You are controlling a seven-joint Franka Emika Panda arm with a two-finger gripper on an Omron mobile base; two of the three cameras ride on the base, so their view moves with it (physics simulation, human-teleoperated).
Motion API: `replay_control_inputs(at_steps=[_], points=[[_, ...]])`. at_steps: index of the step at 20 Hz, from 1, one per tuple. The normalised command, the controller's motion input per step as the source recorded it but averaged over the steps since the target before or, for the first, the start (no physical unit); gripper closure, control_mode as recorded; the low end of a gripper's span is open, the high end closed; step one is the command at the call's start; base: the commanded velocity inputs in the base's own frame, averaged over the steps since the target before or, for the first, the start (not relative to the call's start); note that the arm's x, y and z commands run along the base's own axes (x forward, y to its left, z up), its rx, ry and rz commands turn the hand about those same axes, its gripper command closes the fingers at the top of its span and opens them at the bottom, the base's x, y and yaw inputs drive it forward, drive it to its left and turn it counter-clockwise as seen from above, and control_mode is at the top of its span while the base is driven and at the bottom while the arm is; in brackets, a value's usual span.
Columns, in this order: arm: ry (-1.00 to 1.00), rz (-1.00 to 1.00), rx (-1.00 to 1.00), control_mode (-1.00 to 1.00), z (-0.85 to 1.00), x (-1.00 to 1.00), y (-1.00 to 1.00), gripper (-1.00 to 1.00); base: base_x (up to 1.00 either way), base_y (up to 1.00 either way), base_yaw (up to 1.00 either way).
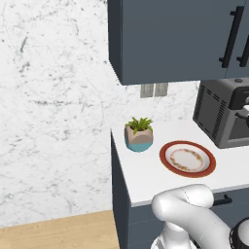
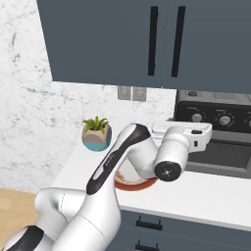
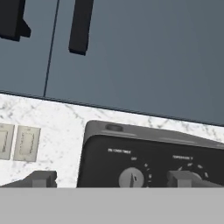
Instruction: Pick up the kebab skewer and baguette bread, and place them inside the toaster oven. Close the toaster oven door and start by setting the timer.
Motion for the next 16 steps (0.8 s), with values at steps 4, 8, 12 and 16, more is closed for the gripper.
replay_control_inputs(at_steps=[4, 8, 12, 16], points=[[0.00, 0.00, 0.00, -1.00, -0.06, 0.01, -0.19, -1.00, 0.00, 0.00, 0.00], [0.00, 0.00, 0.00, -1.00, -0.08, 0.05, -0.08, -1.00, 0.00, 0.00, 0.00], [0.00, 0.00, 0.00, -1.00, -0.04, 0.04, 0.00, -1.00, 0.00, 0.00, 0.00], [0.00, 0.00, 0.00, -1.00, -0.01, 0.01, 0.00, -1.00, 0.00, 0.00, 0.00]])
